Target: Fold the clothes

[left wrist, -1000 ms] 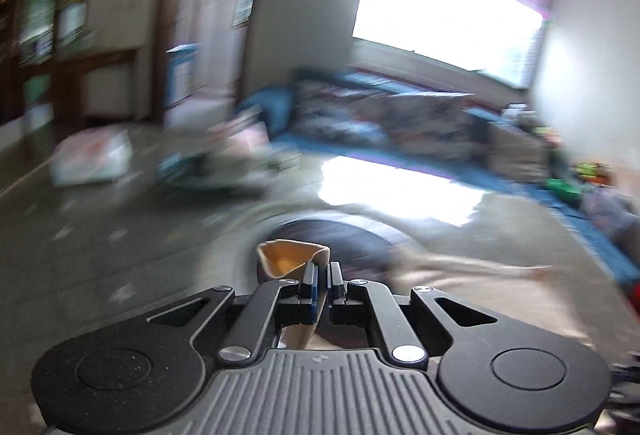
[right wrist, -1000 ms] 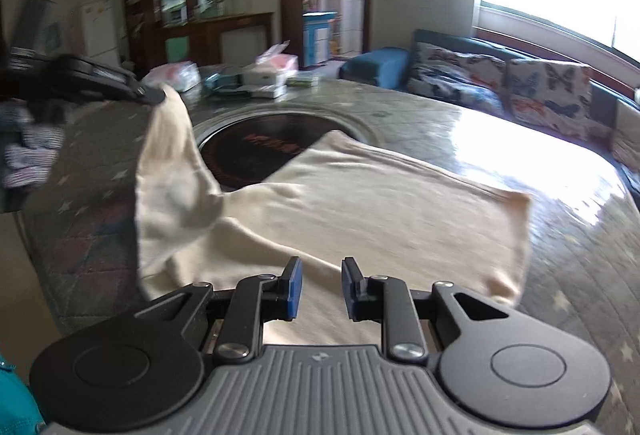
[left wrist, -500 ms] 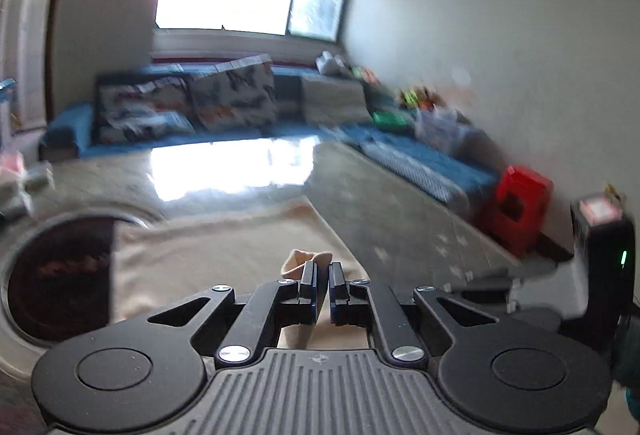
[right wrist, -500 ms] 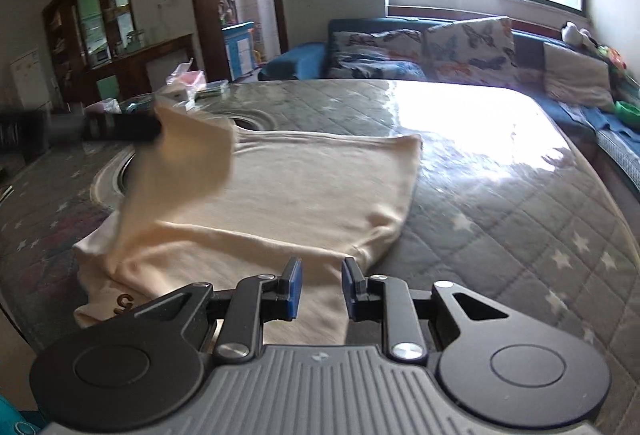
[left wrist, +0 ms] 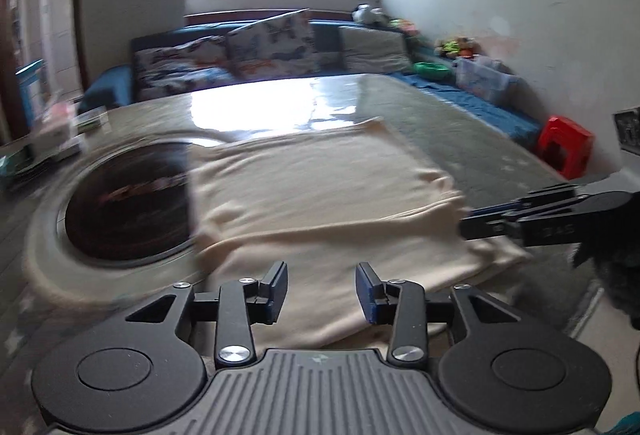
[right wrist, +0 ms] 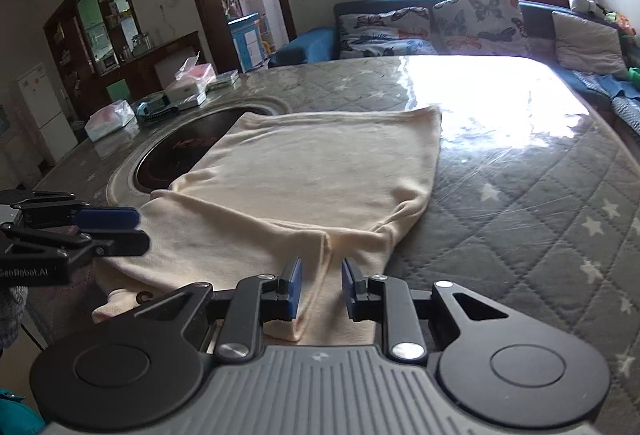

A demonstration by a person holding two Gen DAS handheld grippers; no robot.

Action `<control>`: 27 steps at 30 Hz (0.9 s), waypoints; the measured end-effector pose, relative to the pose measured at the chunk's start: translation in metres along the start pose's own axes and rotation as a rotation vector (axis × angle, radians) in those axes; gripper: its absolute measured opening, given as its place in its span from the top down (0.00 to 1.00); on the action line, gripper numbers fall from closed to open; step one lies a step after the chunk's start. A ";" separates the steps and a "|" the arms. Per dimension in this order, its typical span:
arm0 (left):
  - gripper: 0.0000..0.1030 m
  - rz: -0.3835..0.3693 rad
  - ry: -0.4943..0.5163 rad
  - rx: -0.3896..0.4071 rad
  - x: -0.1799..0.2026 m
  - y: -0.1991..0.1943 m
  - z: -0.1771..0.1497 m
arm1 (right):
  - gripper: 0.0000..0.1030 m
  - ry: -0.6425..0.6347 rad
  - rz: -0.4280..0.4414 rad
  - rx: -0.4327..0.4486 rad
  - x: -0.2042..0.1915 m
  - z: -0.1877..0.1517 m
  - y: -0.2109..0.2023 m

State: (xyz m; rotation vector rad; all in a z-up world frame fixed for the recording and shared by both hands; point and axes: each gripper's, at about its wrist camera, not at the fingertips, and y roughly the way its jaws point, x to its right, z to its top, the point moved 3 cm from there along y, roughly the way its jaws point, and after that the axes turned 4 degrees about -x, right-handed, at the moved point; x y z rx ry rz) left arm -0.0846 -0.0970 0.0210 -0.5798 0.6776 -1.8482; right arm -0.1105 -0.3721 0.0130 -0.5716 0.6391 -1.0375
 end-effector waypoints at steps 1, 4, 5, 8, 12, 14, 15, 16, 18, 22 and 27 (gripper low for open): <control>0.60 0.020 -0.010 -0.003 -0.009 -0.002 -0.003 | 0.79 0.000 0.004 -0.007 -0.002 0.000 0.003; 0.60 0.051 -0.041 -0.014 -0.028 -0.005 -0.010 | 0.80 -0.015 0.008 -0.026 -0.009 -0.002 0.012; 0.59 0.047 -0.047 -0.018 -0.031 -0.005 -0.011 | 0.83 -0.030 -0.003 -0.026 -0.012 -0.001 0.012; 0.60 0.030 -0.041 -0.012 -0.032 -0.007 -0.010 | 0.95 -0.049 -0.016 -0.016 -0.016 0.002 0.007; 0.60 0.011 -0.012 0.011 -0.029 -0.011 -0.004 | 0.96 -0.089 -0.071 0.044 -0.020 0.013 -0.011; 0.61 0.006 -0.007 0.023 -0.028 -0.010 0.001 | 0.96 -0.094 -0.096 0.038 -0.017 0.013 -0.010; 0.61 0.002 -0.006 0.030 -0.028 -0.009 0.004 | 0.95 -0.090 -0.104 0.026 -0.015 0.013 -0.007; 0.61 -0.002 -0.005 0.037 -0.027 -0.009 0.007 | 0.94 -0.090 -0.110 0.011 -0.012 0.012 -0.003; 0.61 -0.009 -0.003 0.050 -0.026 -0.008 0.013 | 0.93 -0.092 -0.124 0.002 -0.010 0.011 -0.002; 0.62 -0.031 0.023 0.061 -0.019 0.005 0.024 | 0.93 -0.112 -0.121 0.063 -0.010 0.019 -0.013; 0.62 -0.033 0.044 0.022 -0.014 0.031 0.028 | 0.93 -0.149 -0.083 0.049 -0.016 0.024 0.004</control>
